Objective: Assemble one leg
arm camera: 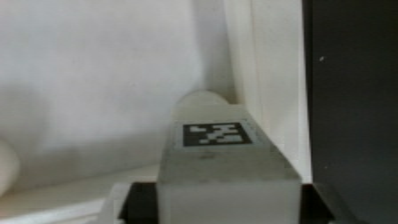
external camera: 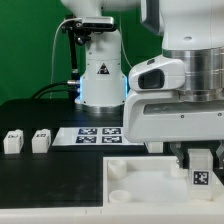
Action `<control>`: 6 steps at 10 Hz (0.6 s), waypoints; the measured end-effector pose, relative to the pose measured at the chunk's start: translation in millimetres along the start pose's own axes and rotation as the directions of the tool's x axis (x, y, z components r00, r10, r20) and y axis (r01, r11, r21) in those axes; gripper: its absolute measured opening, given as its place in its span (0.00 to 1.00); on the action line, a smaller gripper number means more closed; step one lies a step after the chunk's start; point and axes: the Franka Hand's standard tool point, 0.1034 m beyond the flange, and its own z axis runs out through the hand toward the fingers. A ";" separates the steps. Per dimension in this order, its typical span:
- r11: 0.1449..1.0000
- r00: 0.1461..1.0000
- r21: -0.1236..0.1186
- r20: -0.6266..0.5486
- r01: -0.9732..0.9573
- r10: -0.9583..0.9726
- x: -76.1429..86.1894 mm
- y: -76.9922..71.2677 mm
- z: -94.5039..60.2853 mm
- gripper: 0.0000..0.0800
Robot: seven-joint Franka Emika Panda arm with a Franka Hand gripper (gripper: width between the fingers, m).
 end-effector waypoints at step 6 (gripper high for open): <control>0.392 0.386 -0.048 0.098 -0.919 0.917 9.8 7.3 -1.7 0.36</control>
Offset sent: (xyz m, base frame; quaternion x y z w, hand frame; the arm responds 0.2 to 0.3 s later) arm 0.0626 0.0049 0.0073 0.1200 0.0441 0.6529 0.7466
